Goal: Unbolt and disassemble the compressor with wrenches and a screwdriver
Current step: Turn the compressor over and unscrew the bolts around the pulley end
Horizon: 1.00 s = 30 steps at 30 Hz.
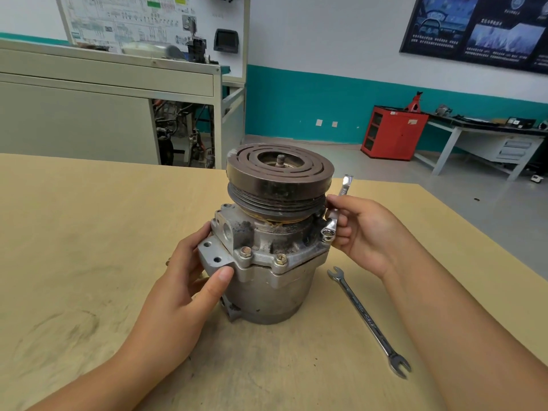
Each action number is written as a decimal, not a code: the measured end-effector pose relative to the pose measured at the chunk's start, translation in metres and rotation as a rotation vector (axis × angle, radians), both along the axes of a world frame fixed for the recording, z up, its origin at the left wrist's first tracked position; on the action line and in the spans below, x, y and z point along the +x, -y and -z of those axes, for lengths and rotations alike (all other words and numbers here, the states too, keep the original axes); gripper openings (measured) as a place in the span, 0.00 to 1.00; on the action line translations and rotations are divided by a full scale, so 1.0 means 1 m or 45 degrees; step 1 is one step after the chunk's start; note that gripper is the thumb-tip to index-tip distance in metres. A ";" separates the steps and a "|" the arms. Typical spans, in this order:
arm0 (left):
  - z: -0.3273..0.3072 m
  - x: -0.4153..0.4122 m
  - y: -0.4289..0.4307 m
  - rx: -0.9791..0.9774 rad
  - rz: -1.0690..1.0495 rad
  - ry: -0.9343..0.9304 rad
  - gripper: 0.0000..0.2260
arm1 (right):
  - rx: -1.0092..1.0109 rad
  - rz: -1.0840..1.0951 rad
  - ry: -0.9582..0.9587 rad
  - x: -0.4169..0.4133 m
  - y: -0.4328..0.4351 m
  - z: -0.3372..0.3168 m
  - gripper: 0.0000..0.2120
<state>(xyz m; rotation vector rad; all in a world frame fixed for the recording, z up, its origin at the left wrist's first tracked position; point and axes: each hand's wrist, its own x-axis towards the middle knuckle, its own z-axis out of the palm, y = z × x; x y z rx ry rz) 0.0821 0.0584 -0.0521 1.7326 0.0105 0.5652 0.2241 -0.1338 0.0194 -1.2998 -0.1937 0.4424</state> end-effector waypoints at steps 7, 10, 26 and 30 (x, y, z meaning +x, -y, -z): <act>0.000 0.000 0.000 0.009 0.006 0.007 0.24 | 0.452 0.347 0.276 -0.027 0.011 -0.006 0.07; -0.001 0.000 0.000 0.006 0.015 0.005 0.24 | 0.158 0.533 0.706 -0.056 0.020 0.000 0.10; -0.001 -0.001 0.000 0.009 -0.003 -0.003 0.23 | -0.858 0.739 1.851 -0.096 0.008 0.025 0.13; -0.001 -0.001 0.000 0.012 -0.004 -0.005 0.23 | -0.639 0.605 1.390 -0.096 0.010 0.016 0.11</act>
